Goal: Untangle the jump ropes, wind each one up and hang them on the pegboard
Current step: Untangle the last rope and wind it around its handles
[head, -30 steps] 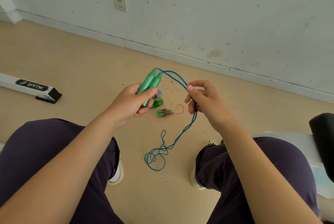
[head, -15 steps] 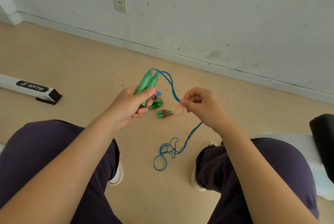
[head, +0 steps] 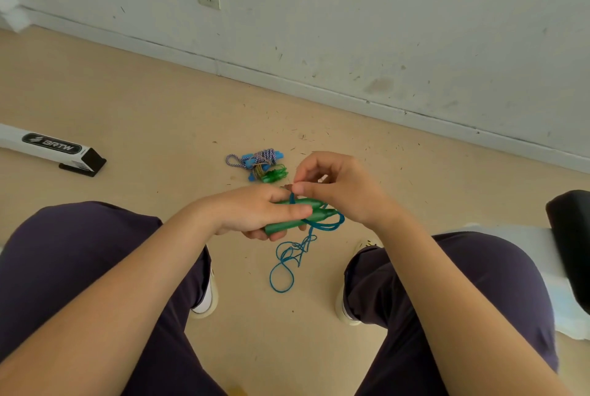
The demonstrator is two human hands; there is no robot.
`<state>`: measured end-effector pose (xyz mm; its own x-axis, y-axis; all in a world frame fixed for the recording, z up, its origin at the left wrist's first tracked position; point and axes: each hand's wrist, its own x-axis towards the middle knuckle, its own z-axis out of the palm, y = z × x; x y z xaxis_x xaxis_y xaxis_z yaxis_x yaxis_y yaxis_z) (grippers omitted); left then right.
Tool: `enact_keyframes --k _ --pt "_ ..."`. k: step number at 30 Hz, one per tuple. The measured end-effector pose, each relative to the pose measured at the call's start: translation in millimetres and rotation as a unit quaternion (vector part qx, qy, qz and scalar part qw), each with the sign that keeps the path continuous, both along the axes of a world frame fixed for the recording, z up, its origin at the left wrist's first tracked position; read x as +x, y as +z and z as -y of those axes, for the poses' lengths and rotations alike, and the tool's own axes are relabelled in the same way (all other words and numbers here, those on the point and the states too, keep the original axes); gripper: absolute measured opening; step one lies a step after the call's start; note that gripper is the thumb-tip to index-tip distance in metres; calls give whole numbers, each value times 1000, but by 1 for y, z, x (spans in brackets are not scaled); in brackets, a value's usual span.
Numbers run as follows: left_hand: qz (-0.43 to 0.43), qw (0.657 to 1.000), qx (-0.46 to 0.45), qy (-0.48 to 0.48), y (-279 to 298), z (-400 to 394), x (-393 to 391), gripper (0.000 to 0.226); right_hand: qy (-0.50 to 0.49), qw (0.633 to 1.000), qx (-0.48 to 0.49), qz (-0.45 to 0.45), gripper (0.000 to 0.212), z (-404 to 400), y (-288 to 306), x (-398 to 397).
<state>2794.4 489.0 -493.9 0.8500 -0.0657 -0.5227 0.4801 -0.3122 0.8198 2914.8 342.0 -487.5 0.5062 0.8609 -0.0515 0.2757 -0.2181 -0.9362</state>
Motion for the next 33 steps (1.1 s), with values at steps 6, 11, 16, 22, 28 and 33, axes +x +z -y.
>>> enact_keyframes --k 6,11,16,22,28,33 --pt "45 994 -92 39 0 -6 2 37 -26 996 32 -78 11 1 2 -2" --pt "86 983 -142 72 1 -15 0 56 9 992 21 -124 10 6 8 -2" --pt "111 973 -150 137 1 -13 1 50 -28 993 48 -103 11 7 7 0" --pt "100 982 -138 87 -2 -10 0 40 -72 989 39 -125 16 5 4 2" --pt "156 951 -209 167 0 -4 6 40 -26 973 39 -225 36 5 7 5" --pt "171 925 -216 261 1 -2 9 8 -22 988 25 -150 19 0 0 -2"
